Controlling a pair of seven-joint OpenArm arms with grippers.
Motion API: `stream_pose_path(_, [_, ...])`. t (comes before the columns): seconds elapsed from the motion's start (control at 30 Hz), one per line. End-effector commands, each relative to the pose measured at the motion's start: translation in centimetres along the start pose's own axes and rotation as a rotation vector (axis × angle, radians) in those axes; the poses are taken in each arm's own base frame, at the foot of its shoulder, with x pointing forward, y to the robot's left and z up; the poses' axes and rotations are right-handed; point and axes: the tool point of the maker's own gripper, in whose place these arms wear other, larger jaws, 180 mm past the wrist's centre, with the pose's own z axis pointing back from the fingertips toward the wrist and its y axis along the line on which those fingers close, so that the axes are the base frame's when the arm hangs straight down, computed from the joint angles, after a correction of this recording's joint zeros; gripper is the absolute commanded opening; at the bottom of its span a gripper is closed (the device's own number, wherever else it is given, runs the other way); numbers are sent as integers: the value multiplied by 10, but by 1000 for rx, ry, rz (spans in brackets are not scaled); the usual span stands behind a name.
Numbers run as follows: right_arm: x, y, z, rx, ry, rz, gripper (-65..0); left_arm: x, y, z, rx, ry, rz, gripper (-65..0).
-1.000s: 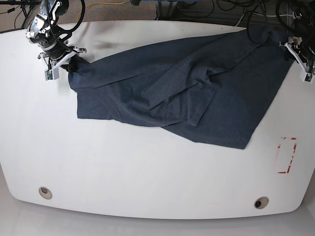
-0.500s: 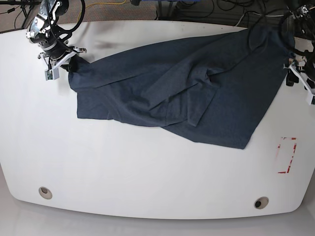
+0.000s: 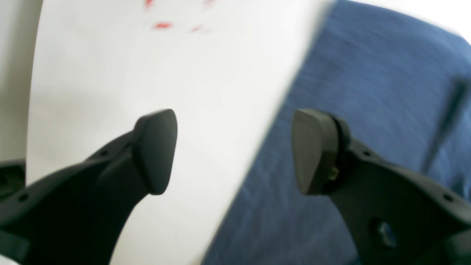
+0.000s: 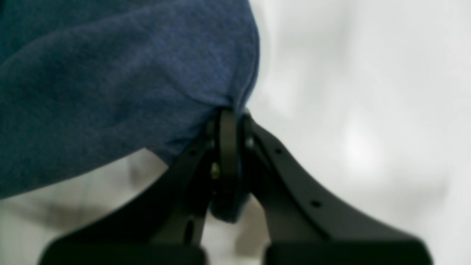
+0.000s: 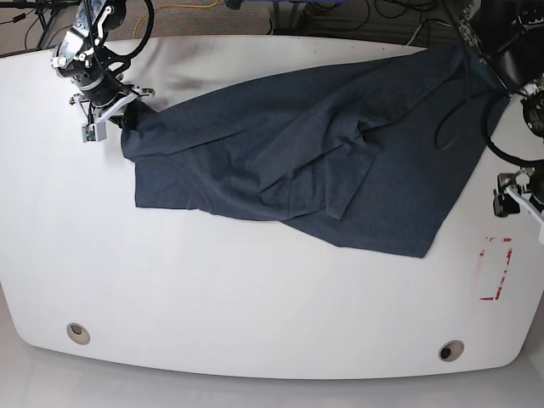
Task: Fold the T-shirt properly
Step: 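Move the left gripper to the shirt's hanging corner and grasp it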
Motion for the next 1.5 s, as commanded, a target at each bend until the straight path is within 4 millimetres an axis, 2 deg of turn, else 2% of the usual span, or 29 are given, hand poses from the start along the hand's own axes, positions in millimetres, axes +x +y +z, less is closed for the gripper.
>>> stream_pose_path(0.0, [6,-1,1,-9,-2,32,-650,33,0,-6,-22,-85,4,-197])
stream_pose_path(0.33, [9,3,-3,-7,-11,29,-650,45,-21,-69,-127,-85,82,-197])
stream_pose_path(0.6, [12,2,-4,-8,-16,28,-650,35,-40,-110,-193,-64,150,-197])
stream_pose_path(0.8, [17,3,-5,-6,-28,28,-650,30,-54,-126,-221,-43,161,-197])
stream_pose_path(0.97, [19,2,-5,-9,-31,29,-650,25,-80,-138,-262,-31,166,-196])
stream_pose_path(1.23, [20,3,-5,-7,-34,31,-650,19,-115,-148,-317,-9,149,-197])
stream_pose_path(1.4, [23,3,-6,-7,-41,32,-650,18,-124,-149,-331,-7,151,-201])
stream_pose_path(1.47, [24,2,-6,-8,-42,31,-650,16,-124,-150,-330,-4,152,-232])
